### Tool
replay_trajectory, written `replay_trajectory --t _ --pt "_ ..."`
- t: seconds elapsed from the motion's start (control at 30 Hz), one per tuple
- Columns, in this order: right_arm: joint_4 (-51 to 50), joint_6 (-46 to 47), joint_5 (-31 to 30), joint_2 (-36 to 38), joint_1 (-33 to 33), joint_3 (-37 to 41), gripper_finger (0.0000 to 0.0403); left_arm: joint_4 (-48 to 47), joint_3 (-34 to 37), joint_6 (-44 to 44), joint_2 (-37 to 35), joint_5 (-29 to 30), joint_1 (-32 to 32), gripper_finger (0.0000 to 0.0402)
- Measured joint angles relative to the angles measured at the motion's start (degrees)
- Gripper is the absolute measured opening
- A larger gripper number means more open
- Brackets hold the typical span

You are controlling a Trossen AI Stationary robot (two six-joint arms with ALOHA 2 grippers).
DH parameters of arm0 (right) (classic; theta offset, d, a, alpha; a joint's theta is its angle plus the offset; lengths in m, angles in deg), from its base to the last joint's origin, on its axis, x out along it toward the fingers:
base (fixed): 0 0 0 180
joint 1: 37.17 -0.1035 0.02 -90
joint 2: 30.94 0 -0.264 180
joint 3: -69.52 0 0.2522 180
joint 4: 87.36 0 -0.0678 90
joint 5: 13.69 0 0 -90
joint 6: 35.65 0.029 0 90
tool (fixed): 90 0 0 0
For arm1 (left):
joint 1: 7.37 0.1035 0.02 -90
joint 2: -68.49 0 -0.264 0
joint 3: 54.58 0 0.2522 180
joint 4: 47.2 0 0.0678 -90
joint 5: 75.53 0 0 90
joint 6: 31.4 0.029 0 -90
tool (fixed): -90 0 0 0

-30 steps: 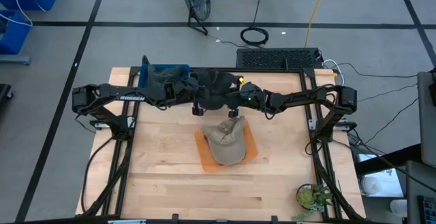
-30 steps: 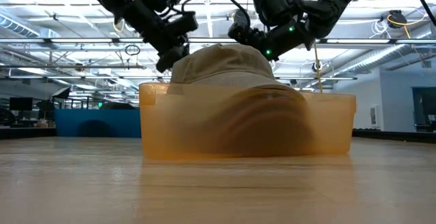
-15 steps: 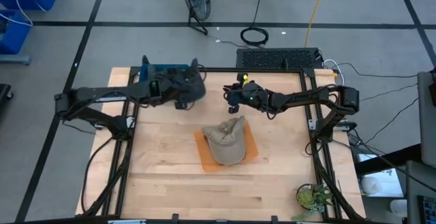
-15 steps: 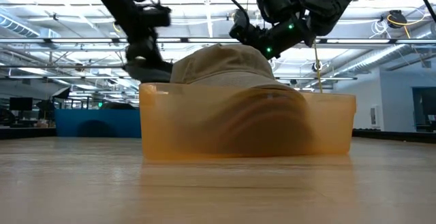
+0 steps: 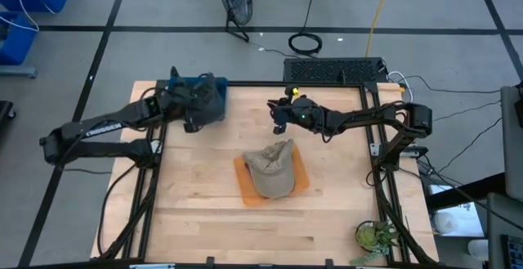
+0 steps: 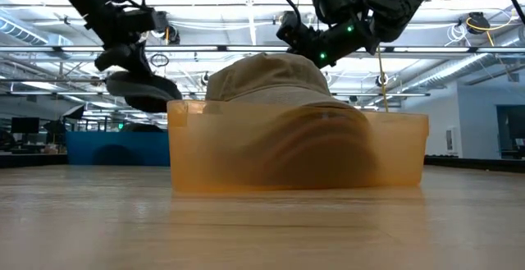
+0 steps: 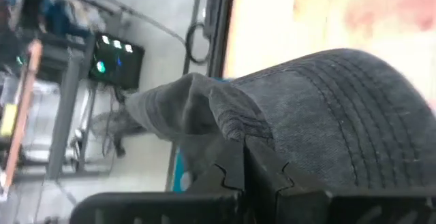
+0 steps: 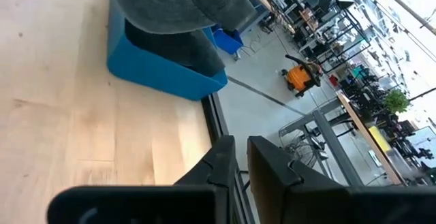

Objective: Pick & Place hat
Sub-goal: Put the black cap into the blue bin

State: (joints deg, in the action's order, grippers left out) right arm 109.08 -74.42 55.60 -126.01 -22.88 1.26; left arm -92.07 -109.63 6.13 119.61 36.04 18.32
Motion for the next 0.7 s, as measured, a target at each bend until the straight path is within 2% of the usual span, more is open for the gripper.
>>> replay_trajectory --t 0.2,0.33,0.47,0.7 --pt "-0.1 0.5 0.5 0.0 0.4 0.0 0.0023 4.5 3.0 2.5 -1.3 -2.0 4.8 0.0010" --pt "0.0 0.6 3.0 0.0 0.4 0.0 0.0023 8.9 4.2 4.0 -1.3 -9.2 8.9 0.0004" --pt "-0.4 0.6 3.0 0.0 0.3 0.0 0.0022 10.8 5.5 5.3 -1.3 -15.9 13.5 0.0013" --pt "-0.5 2.0 3.0 0.0 0.3 0.0 0.0020 13.4 6.8 3.5 -1.1 -15.4 20.2 0.0005"
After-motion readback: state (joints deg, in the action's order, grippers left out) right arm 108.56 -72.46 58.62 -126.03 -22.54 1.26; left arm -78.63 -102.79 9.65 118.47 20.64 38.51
